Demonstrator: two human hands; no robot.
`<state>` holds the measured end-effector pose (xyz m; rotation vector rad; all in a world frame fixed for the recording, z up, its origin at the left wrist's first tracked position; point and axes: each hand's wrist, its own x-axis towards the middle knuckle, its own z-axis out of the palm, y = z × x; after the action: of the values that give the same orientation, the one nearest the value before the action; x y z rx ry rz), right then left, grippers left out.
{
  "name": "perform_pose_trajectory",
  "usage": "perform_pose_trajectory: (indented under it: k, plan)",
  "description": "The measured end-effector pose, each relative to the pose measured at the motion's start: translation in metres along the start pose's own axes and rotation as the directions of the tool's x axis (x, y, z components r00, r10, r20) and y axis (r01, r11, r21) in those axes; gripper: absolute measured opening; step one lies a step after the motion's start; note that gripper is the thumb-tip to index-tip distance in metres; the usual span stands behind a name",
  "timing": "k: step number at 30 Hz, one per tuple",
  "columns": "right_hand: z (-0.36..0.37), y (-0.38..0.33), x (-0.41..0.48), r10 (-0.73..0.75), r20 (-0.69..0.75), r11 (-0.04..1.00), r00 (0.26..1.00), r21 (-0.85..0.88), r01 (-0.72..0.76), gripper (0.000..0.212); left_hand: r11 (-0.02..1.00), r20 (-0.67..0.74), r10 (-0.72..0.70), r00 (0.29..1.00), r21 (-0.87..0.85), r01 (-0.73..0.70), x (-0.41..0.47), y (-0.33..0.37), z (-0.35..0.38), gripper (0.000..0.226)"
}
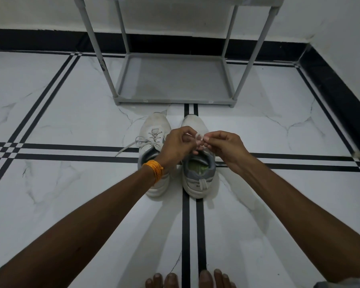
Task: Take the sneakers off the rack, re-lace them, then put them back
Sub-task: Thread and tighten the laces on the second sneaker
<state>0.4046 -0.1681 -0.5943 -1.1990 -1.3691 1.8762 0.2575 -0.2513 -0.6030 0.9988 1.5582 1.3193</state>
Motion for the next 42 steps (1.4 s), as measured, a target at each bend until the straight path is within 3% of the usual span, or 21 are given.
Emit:
perform_pose_trajectory:
  k: [5, 11, 16, 20, 23, 27, 30, 34, 39, 42]
  plan:
    - [0.000, 0.000, 0.002, 0.024, 0.051, 1.000, 0.998, -0.017, -0.023, 0.021, 0.999, -0.022, 0.015, 1.000, -0.034, -0.016, 0.002, -0.003, -0.005, 0.025]
    - [0.005, 0.001, 0.002, 0.025, -0.048, 1.000, 0.999, 0.012, -0.024, 0.015, 0.999, -0.080, 0.041, 0.996, -0.007, -0.042, 0.004, -0.005, 0.004, 0.020]
    - [0.006, 0.000, 0.002, 0.031, -0.108, 0.998, 0.994, -0.053, -0.037, 0.013, 0.996, 0.026, -0.043, 0.999, -0.072, 0.045, 0.002, -0.002, 0.002, 0.041]
    - [0.003, -0.005, 0.002, -0.031, 0.016, 0.981, 0.999, -0.191, 0.033, 0.014, 0.979, 0.058, -0.163, 0.985, -0.110, 0.169, 0.008, 0.001, 0.000, 0.043]
    - [0.000, -0.013, 0.000, -0.075, 0.096, 0.965, 0.993, -0.244, 0.097, 0.017, 0.962, 0.110, -0.188, 0.976, -0.179, 0.206, 0.010, 0.000, -0.003, 0.028]
    - [-0.003, -0.013, -0.001, -0.156, 0.148, 0.923, 0.977, -0.330, 0.197, 0.027, 0.938, 0.062, -0.223, 0.973, -0.259, 0.232, 0.014, -0.006, -0.004, 0.024]
    - [-0.002, -0.002, -0.004, -0.309, 0.151, 0.809, 0.939, -0.478, 0.343, 0.024, 0.952, -0.016, -0.240, 0.971, -0.201, 0.232, 0.017, -0.008, 0.001, 0.024]
    - [0.004, 0.006, -0.007, -0.493, 0.239, 0.484, 0.837, -0.724, 0.491, 0.018, 0.986, -0.073, -0.161, 0.984, 0.027, 0.163, 0.013, -0.006, 0.005, 0.019]
    - [0.008, 0.008, -0.004, -0.482, 0.347, 0.252, 0.805, -0.825, 0.506, 0.018, 0.967, -0.069, 0.000, 0.998, 0.255, 0.017, 0.011, -0.001, -0.001, 0.021]
    - [0.007, 0.010, -0.002, -0.432, 0.396, 0.141, 0.810, -0.858, 0.494, 0.020, 0.899, 0.008, 0.110, 0.994, 0.426, -0.103, 0.011, 0.003, -0.006, 0.023]
